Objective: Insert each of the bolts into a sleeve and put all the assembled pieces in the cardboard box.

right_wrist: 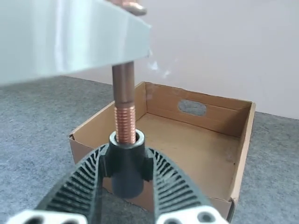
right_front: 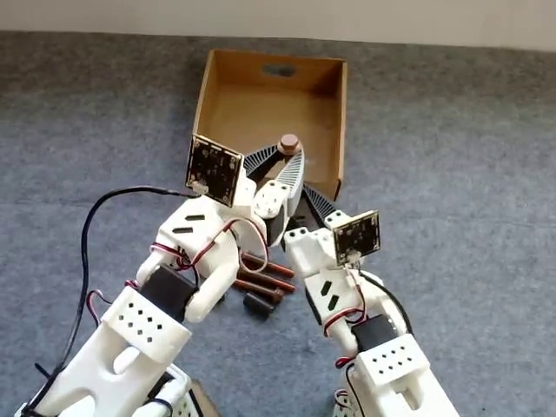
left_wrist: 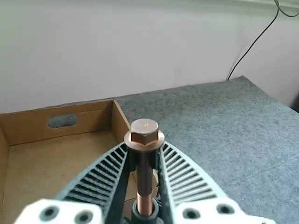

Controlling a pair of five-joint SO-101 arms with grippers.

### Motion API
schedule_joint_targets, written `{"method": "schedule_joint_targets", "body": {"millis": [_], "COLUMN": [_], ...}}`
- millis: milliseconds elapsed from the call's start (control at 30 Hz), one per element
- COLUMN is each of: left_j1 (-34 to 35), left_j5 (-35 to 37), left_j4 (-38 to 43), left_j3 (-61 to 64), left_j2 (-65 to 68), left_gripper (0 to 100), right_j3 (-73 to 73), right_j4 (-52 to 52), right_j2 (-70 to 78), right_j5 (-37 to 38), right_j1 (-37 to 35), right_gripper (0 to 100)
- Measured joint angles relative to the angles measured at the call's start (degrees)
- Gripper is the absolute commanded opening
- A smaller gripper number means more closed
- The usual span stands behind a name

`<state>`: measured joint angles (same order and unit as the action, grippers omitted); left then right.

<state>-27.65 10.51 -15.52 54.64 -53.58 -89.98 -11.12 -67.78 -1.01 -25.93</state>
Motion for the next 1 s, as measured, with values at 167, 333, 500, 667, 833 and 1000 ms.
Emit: {"method": "schedule_joint_targets", "body": {"millis": [167,333,500,667,833,1000], "left_j1": [0.0,0.0,0.0,0.0,0.6,0.7], "left_j5": [0.0,0.0,0.0,0.0,0.0,0.0], "left_j4": [-0.3,-4.0,-4.2,-4.5,-4.5,-4.6], "left_j3": [-2.2,-6.2,-6.4,-6.4,-6.4,-4.1], "left_j2": [4.5,7.6,7.7,7.7,7.6,2.7], "left_gripper": [1,1,1,1,1,1], "right_j3": [0.0,0.0,0.0,0.0,0.0,0.0], "right_j4": [0.0,0.0,0.0,0.0,0.0,0.0], "right_j2": [0.0,0.1,0.1,0.1,0.1,0.0], "right_j5": [0.1,0.1,0.1,0.1,0.1,0.1], "right_j1": [0.2,0.2,0.2,0.2,0.2,0.0], "right_gripper": [0.6,0.6,0.6,0.6,0.6,0.6]}}
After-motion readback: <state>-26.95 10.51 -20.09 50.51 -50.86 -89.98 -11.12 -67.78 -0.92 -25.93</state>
